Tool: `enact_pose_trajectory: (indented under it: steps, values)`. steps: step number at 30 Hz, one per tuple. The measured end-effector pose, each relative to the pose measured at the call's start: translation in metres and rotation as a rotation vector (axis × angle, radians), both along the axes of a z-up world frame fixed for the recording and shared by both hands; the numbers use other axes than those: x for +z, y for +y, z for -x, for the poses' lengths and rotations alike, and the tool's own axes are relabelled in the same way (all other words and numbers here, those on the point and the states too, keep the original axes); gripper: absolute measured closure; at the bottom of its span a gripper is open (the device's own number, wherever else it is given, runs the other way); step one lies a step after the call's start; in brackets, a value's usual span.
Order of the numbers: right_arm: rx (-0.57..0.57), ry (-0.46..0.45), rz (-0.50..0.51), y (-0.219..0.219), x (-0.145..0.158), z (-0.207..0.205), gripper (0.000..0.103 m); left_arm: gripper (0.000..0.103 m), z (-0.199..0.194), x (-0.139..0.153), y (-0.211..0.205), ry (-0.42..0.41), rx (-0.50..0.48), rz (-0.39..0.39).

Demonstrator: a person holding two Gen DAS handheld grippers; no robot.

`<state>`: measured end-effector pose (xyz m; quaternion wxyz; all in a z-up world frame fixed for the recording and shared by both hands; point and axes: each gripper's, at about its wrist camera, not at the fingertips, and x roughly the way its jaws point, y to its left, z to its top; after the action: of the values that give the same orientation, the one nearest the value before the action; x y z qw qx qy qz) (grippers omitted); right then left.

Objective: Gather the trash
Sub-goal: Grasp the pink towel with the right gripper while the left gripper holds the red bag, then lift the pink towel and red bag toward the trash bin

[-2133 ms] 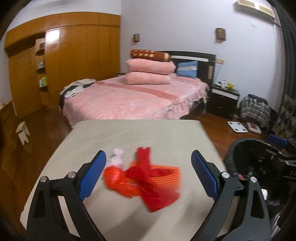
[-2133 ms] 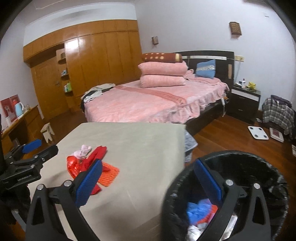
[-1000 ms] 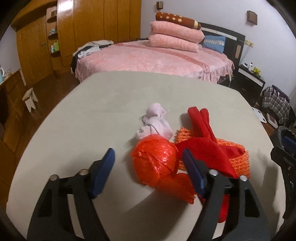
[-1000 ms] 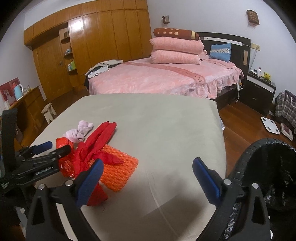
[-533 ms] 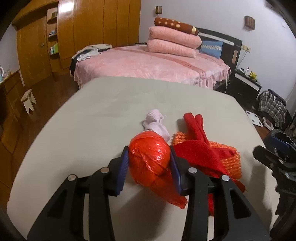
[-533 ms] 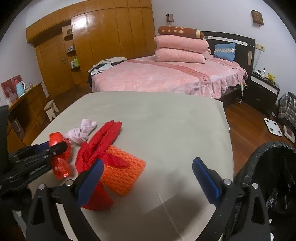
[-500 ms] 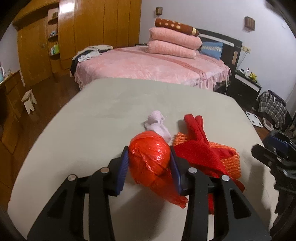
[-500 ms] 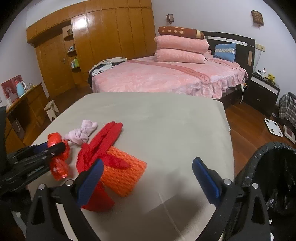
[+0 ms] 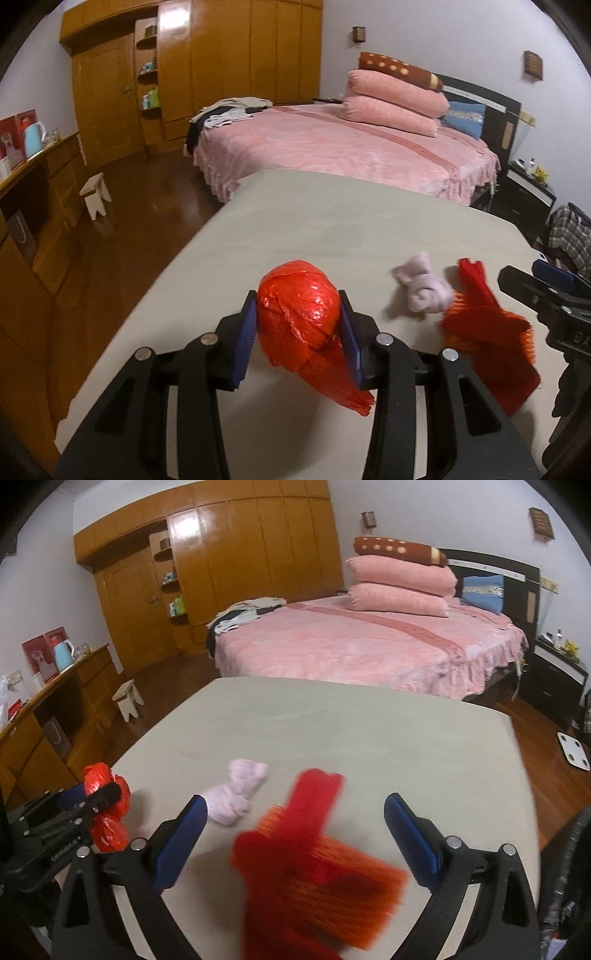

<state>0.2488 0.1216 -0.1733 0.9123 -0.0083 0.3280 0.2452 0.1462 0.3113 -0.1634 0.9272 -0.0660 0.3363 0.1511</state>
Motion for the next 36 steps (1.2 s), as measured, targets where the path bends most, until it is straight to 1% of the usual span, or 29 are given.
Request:
enact_pose_trajectory:
  steps: [8, 13, 18, 19, 20, 22, 27, 36]
  values:
    - [0.030, 0.051, 0.035, 0.040, -0.018, -0.007, 0.021, 0.063, 0.001, -0.008, 0.025, 0.010, 0.040, 0.010]
    - [0.036, 0.070, 0.071, 0.058, -0.028, -0.013, 0.023, 0.063, 0.003, -0.012, 0.036, 0.013, 0.059, 0.017]
    - [0.092, 0.101, 0.108, 0.074, -0.037, -0.016, 0.035, 0.063, 0.005, -0.013, 0.039, 0.014, 0.069, 0.027]
    - [0.107, 0.112, 0.111, 0.076, -0.040, -0.015, 0.041, 0.063, 0.005, -0.013, 0.040, 0.011, 0.071, 0.030]
    - [0.127, 0.124, 0.114, 0.079, -0.042, -0.013, 0.050, 0.063, 0.005, -0.012, 0.039, 0.010, 0.072, 0.031]
    - [0.145, 0.127, 0.119, 0.080, -0.043, -0.009, 0.056, 0.063, 0.006, -0.011, 0.039, 0.007, 0.072, 0.030]
    - [0.152, 0.119, 0.084, 0.071, -0.032, -0.001, 0.057, 0.063, 0.010, -0.006, 0.040, -0.004, 0.071, 0.030]
    - [0.169, 0.058, 0.009, 0.042, 0.010, 0.017, 0.057, 0.063, 0.016, 0.019, 0.017, -0.047, 0.034, 0.018]
